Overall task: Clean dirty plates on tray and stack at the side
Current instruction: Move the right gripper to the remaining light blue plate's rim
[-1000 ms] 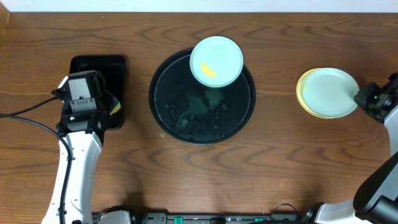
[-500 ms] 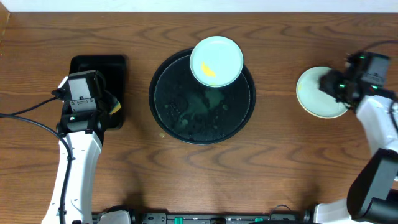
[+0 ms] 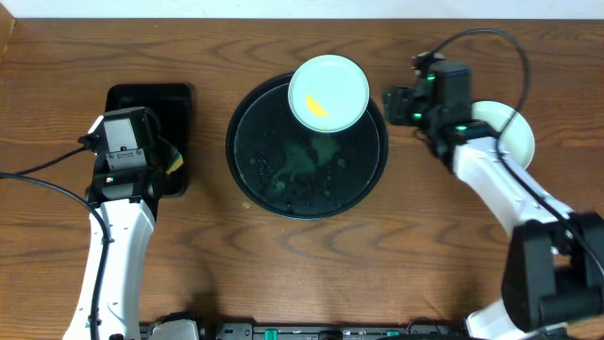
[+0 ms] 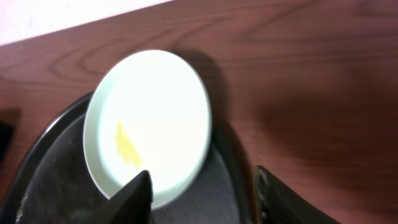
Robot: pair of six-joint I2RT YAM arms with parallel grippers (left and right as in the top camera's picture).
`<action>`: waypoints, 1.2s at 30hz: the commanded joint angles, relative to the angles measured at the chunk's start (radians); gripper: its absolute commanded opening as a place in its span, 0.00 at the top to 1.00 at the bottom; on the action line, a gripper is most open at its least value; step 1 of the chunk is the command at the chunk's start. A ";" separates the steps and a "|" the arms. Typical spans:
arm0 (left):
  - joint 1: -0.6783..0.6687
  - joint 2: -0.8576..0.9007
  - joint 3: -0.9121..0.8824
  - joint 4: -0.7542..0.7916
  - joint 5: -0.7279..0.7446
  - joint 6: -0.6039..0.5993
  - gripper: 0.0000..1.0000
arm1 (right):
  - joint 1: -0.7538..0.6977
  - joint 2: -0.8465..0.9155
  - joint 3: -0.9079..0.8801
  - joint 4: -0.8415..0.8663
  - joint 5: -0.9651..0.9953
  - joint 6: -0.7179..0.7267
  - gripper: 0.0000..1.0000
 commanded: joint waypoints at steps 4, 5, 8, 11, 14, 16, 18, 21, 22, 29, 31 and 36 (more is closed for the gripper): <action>0.004 0.002 -0.004 0.002 -0.005 -0.009 0.93 | 0.122 0.183 0.000 0.093 0.167 0.107 0.50; 0.004 0.002 -0.004 0.002 -0.005 -0.009 0.93 | 0.135 0.203 0.000 0.101 0.185 0.148 0.50; 0.004 0.002 -0.004 0.002 -0.005 -0.009 0.93 | 0.177 0.264 0.000 0.148 0.239 0.265 0.43; 0.004 0.002 -0.004 0.001 -0.005 -0.009 0.93 | 0.211 0.292 0.000 0.168 0.320 0.306 0.44; 0.004 0.002 -0.004 0.001 -0.005 -0.009 0.93 | 0.240 0.295 0.000 0.167 0.404 0.315 0.42; 0.004 0.002 -0.004 0.002 -0.005 -0.009 0.93 | 0.254 0.295 0.000 0.177 0.431 0.316 0.41; 0.004 0.002 -0.004 0.002 -0.005 -0.009 0.93 | 0.262 0.295 0.000 0.182 0.438 0.325 0.47; 0.004 0.002 -0.004 0.002 -0.005 -0.009 0.92 | 0.267 0.295 0.000 0.182 0.435 0.331 0.74; 0.004 0.002 -0.004 0.002 -0.005 -0.009 0.93 | 0.270 0.295 0.000 0.180 0.432 0.330 0.84; 0.004 0.002 -0.004 0.002 -0.005 -0.009 0.92 | 0.289 0.259 0.000 0.175 0.373 0.294 0.99; 0.004 0.002 -0.004 0.002 -0.005 -0.009 0.92 | 0.300 0.232 0.000 0.170 0.365 0.269 0.99; 0.004 0.002 -0.004 0.002 -0.005 -0.009 0.93 | 0.351 0.126 0.000 0.099 0.362 0.243 0.99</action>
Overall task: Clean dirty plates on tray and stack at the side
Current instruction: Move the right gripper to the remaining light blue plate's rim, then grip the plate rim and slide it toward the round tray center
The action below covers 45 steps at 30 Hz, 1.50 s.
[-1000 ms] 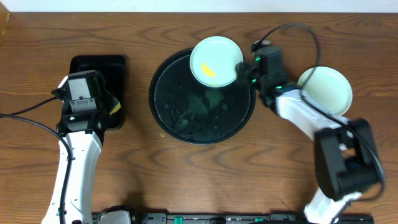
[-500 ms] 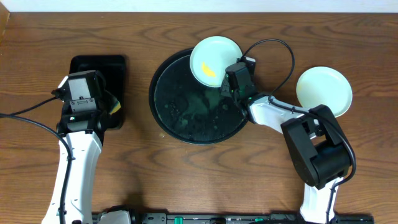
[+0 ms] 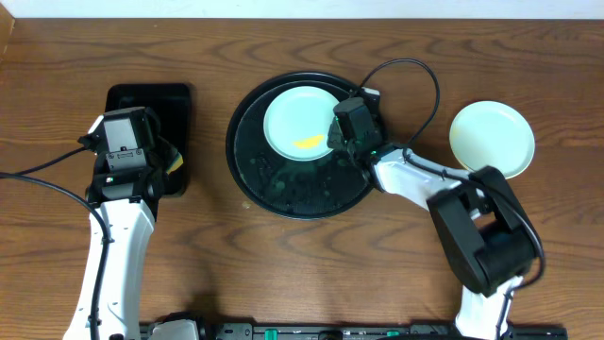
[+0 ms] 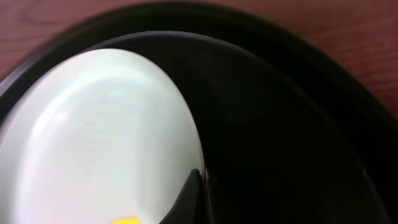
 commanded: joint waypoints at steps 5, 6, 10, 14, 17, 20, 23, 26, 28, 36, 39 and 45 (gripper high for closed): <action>0.004 0.002 -0.004 0.002 -0.005 -0.009 0.93 | 0.086 -0.214 0.001 -0.151 -0.003 -0.047 0.99; 0.004 0.002 -0.004 0.002 -0.005 -0.009 0.93 | 0.094 -0.233 0.001 -0.180 -0.003 -0.047 0.99; 0.004 0.002 -0.004 0.002 -0.005 -0.009 0.93 | 0.113 -0.274 0.001 -0.274 -0.002 -0.047 0.99; 0.004 0.002 -0.004 0.002 -0.005 -0.009 0.93 | 0.113 -0.270 0.001 -0.338 -0.003 -0.060 0.99; 0.004 0.002 -0.004 0.002 -0.005 -0.009 0.93 | 0.113 -0.269 0.001 -0.301 -0.003 -0.203 0.82; 0.004 0.002 -0.004 0.002 -0.005 -0.009 0.93 | 0.112 -0.265 0.001 -0.199 -0.003 -0.451 0.53; 0.004 0.002 -0.004 0.002 -0.005 -0.009 0.93 | 0.092 -0.251 0.002 -0.126 -0.003 -0.587 0.42; 0.004 0.002 -0.004 0.002 -0.005 -0.009 0.93 | 0.042 -0.214 0.016 -0.114 -0.040 -0.586 0.42; 0.004 0.002 -0.004 0.003 -0.005 -0.009 0.93 | 0.005 -0.174 0.042 -0.114 -0.080 -0.583 0.43; 0.004 0.002 -0.004 0.005 -0.005 -0.009 0.92 | -0.126 0.055 0.388 -0.296 -0.373 -0.631 0.43; 0.004 0.002 -0.004 0.005 -0.005 -0.009 0.93 | -0.130 0.162 0.505 -0.366 -0.430 -0.690 0.44; 0.004 0.002 -0.004 0.000 -0.002 -0.009 0.93 | -0.114 0.315 0.636 -0.383 -0.467 -0.788 0.48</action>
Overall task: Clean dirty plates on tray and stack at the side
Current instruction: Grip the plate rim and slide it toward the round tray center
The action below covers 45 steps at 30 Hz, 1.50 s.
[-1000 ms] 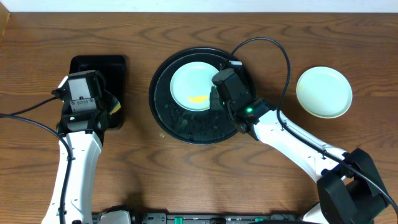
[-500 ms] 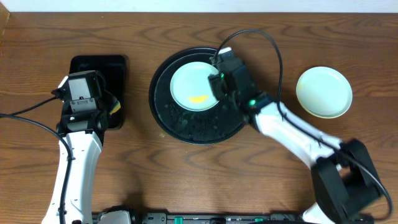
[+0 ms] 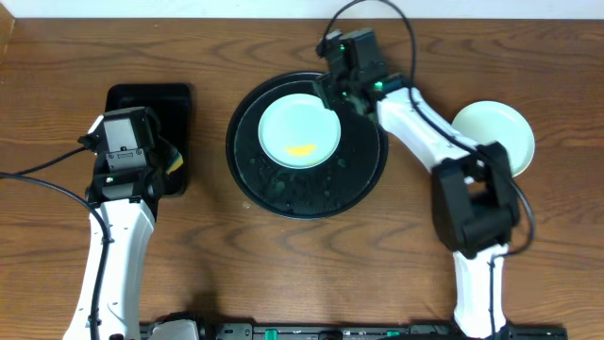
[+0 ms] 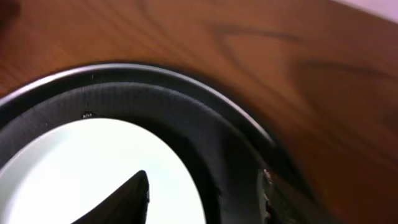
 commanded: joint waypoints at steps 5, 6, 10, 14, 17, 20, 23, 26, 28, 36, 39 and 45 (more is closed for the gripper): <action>0.004 0.002 -0.004 -0.001 -0.002 -0.009 0.93 | 0.019 0.100 0.064 0.018 -0.137 -0.108 0.48; 0.004 0.002 -0.004 -0.001 -0.002 -0.009 0.93 | 0.022 0.103 0.064 0.018 -0.137 -0.112 0.48; 0.004 0.002 -0.004 0.002 -0.002 -0.009 0.93 | 0.024 0.122 0.064 0.009 -0.118 -0.150 0.49; 0.004 0.002 -0.004 0.002 -0.002 -0.009 0.93 | 0.024 0.134 0.063 -0.018 -0.080 -0.177 0.50; 0.004 0.002 -0.004 0.002 -0.002 -0.009 0.93 | 0.024 0.134 0.063 -0.035 -0.072 -0.205 0.45; 0.004 0.002 -0.004 0.002 -0.002 -0.009 0.93 | 0.022 0.134 0.063 -0.040 -0.047 -0.214 0.37; 0.004 0.002 -0.004 0.002 -0.002 -0.009 0.93 | 0.016 0.134 0.063 -0.049 -0.049 -0.219 0.40; 0.004 0.002 -0.004 0.002 -0.002 -0.009 0.93 | 0.016 0.134 0.062 -0.056 -0.052 -0.219 0.39; 0.004 0.002 -0.004 0.002 -0.002 -0.009 0.92 | 0.016 0.134 0.060 -0.058 -0.054 -0.219 0.37; 0.004 0.002 -0.004 0.002 -0.002 -0.009 0.92 | 0.014 0.134 0.059 -0.096 -0.058 -0.219 0.65; 0.004 0.002 -0.004 0.002 -0.002 -0.009 0.93 | 0.014 0.135 0.059 -0.116 -0.044 -0.219 0.71; 0.004 0.002 -0.004 0.002 -0.002 -0.009 0.93 | 0.017 0.134 0.059 -0.165 0.042 -0.176 0.99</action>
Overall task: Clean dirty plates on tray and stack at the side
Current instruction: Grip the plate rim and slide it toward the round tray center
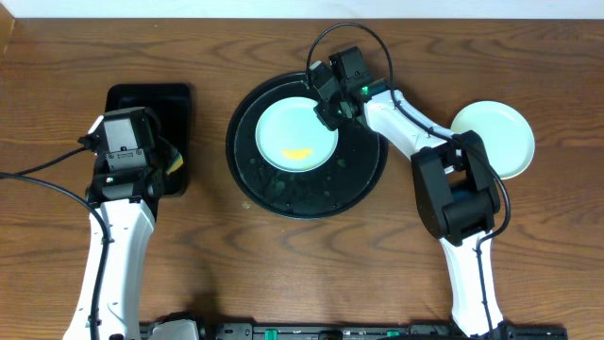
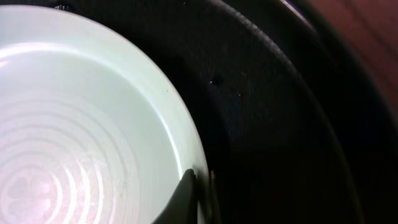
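Observation:
A pale green plate [image 1: 295, 135] with a yellow smear lies in the round black tray [image 1: 283, 194] at the table's middle. My right gripper [image 1: 327, 111] sits at the plate's upper right edge. In the right wrist view it [image 2: 200, 186] is shut on the plate [image 2: 81, 118] at the rim, one finger [image 2: 180, 202] on the inside. A second pale plate [image 1: 500, 142] rests on the table at the right. My left gripper [image 1: 142, 175] hangs over a black bin; its jaws are hidden under the wrist camera.
The black rectangular bin [image 1: 177, 99] stands at the left, with something yellow [image 1: 176, 162] showing beside the left wrist. Crumbs and wet smears dot the tray's floor [image 1: 293, 189]. The right arm's cable [image 1: 326, 38] loops over the tray's far edge.
My right gripper was open over the tray's far rim, just above the plate. Now it is lower and shut on the plate's upper right rim. The plate has barely shifted. The left arm is unchanged.
First the smeared plate hung over the tray's upper right rim, with my right gripper open beside it. Then the plate lay inside the tray, the gripper shut on its right rim. Then the gripper was open at the tray's far edge. Now it grips the rim again.

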Robot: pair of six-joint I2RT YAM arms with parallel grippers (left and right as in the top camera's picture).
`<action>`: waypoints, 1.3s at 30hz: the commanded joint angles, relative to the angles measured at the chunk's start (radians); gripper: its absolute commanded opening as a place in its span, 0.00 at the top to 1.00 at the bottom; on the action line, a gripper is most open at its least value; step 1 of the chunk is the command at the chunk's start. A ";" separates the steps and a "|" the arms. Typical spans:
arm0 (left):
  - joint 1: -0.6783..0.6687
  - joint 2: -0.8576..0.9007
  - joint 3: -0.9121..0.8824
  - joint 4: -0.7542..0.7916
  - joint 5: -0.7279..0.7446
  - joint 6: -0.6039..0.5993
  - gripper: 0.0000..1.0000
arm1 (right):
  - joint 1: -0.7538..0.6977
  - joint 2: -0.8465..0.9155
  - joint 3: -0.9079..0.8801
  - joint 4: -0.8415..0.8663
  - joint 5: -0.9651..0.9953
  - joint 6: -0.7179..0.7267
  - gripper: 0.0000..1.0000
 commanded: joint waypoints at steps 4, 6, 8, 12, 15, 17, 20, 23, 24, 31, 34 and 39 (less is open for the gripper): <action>0.004 0.002 -0.004 0.008 -0.002 -0.009 0.93 | 0.016 0.012 0.012 -0.118 0.069 0.068 0.99; 0.004 0.002 -0.004 0.011 -0.002 -0.009 0.93 | 0.021 -0.003 0.012 -0.173 0.089 0.120 0.99; 0.004 0.002 -0.004 0.011 -0.002 -0.009 0.93 | 0.028 -0.025 0.012 -0.224 0.091 0.154 0.99; 0.004 0.002 -0.004 0.011 -0.002 -0.009 0.93 | 0.056 -0.092 0.012 -0.320 0.091 0.187 0.99; 0.004 0.002 -0.004 0.011 -0.002 -0.009 0.93 | 0.084 -0.155 0.012 -0.390 0.093 0.186 0.95; 0.004 0.002 -0.004 0.011 -0.002 -0.009 0.92 | 0.098 -0.188 0.012 -0.386 0.131 0.186 0.69; 0.004 0.002 -0.004 0.010 -0.002 -0.009 0.93 | 0.109 -0.202 0.012 -0.342 0.221 0.181 0.36; 0.004 0.002 -0.004 0.008 -0.002 -0.009 0.93 | 0.108 -0.192 0.012 -0.304 0.236 0.139 0.34; 0.004 0.002 -0.004 0.007 -0.002 -0.009 0.92 | 0.106 -0.190 0.012 -0.291 0.236 0.129 0.34; 0.004 0.002 -0.004 0.007 -0.002 -0.009 0.93 | 0.104 -0.112 0.012 -0.168 0.127 -0.161 0.32; 0.004 0.002 -0.004 0.007 -0.002 -0.009 0.92 | 0.104 -0.062 0.012 -0.161 0.105 -0.229 0.29; 0.004 0.002 -0.004 0.008 -0.002 -0.009 0.93 | 0.105 0.015 0.012 -0.175 0.085 -0.230 0.34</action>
